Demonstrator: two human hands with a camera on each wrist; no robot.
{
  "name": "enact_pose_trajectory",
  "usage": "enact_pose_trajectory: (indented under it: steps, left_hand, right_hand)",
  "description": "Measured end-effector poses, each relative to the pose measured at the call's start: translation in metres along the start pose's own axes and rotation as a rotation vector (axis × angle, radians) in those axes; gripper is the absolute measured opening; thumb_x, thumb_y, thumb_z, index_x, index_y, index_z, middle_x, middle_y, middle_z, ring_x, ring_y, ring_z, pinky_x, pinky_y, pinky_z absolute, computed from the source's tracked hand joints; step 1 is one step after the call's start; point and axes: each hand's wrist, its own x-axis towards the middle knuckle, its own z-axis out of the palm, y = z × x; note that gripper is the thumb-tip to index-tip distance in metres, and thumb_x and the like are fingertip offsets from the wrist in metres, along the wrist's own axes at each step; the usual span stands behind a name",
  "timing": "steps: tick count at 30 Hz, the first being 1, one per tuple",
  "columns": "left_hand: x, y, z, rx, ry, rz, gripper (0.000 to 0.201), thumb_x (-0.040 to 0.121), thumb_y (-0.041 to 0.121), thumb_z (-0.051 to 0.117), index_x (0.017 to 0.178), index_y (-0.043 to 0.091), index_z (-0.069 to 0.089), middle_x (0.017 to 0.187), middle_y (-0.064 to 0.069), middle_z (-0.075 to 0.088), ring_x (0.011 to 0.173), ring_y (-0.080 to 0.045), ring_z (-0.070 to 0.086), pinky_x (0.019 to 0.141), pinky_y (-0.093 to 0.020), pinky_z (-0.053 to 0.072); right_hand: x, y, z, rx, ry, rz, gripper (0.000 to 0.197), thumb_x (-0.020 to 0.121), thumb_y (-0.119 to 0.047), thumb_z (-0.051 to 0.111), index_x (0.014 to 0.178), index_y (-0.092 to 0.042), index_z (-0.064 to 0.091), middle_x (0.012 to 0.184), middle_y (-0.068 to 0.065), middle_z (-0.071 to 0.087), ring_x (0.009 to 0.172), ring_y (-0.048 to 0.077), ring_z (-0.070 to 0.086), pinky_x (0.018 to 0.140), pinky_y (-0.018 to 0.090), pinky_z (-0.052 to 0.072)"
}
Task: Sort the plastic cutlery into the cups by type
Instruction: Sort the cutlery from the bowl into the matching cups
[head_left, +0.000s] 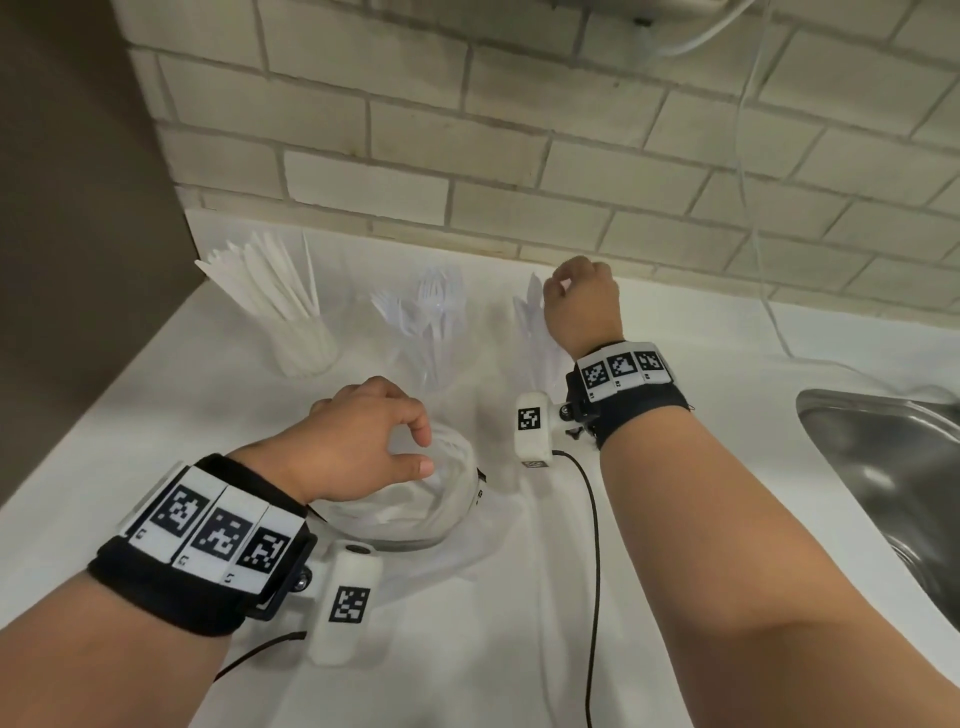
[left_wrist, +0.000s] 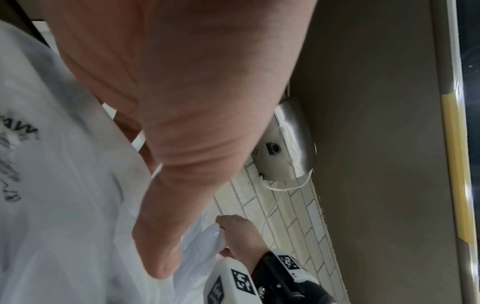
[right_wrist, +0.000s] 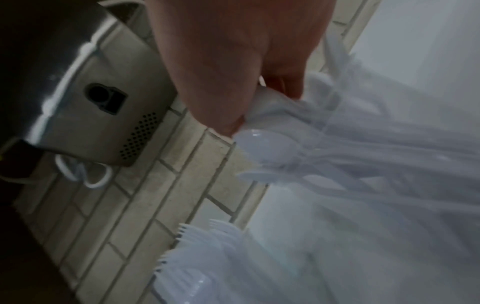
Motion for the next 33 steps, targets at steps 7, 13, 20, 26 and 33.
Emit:
enact_pose_trajectory:
  steps: [7,13,20,26,33]
  left_hand:
    - [-0.005,-0.001,-0.008,0.044,-0.013,-0.031,0.011,0.08,0.053,0.065,0.088,0.044,0.064,0.129,0.017,0.04,0.125,-0.01,0.038,0.11,-0.041,0.026]
    - [-0.017,-0.014,-0.016,0.091,0.005,-0.108,0.007,0.088,0.042,0.061,0.088,0.048,0.065,0.143,0.011,0.035,0.134,-0.014,0.032,0.11,-0.04,0.023]
    - [-0.027,-0.024,-0.007,0.092,-0.013,-0.249,0.011,0.083,0.044,0.058,0.075,0.049,0.063,0.13,-0.001,0.047,0.125,-0.024,0.046,0.098,-0.038,0.046]
    - [-0.041,-0.018,0.005,0.23,-0.048,-0.316,0.022,0.087,0.017,0.058,0.106,0.019,0.069,0.124,-0.007,0.041,0.094,-0.026,0.06,0.086,-0.035,0.053]
    - [-0.049,-0.005,0.001,0.21,-0.022,-0.315,0.069,0.079,-0.004,0.048,0.139,0.028,0.042,0.143,-0.008,0.022,0.104,-0.029,0.054,0.086,-0.034,0.051]
  right_hand:
    - [-0.007,-0.002,-0.005,-0.222,-0.255,-0.02,0.036,0.097,-0.006,0.033,0.125,0.006,0.052,0.134,0.019,0.049,0.124,0.035,0.043,0.103,0.038,0.035]
    - [-0.032,-0.038,-0.031,0.023,-0.014,-0.14,0.031,0.093,-0.007,0.043,0.114,-0.008,0.065,0.128,0.01,0.054,0.118,0.024,0.052,0.099,0.023,0.036]
    - [-0.132,-0.105,-0.017,0.063,-0.63,-0.482,0.026,0.084,-0.004,0.057,0.096,-0.016,0.076,0.102,-0.001,0.071,0.084,0.006,0.058,0.082,0.014,0.043]
    - [-0.176,-0.099,0.018,-0.426,-0.911,-0.454,0.025,0.091,-0.008,0.046,0.109,-0.002,0.061,0.116,0.013,0.063,0.105,0.027,0.06,0.084,0.027,0.043]
    - [-0.173,-0.097,0.026,-0.766,-0.873,-0.403,0.067,0.088,-0.047,0.058,0.131,0.001,0.043,0.13,0.014,0.05,0.122,0.031,0.045,0.103,0.036,0.038]
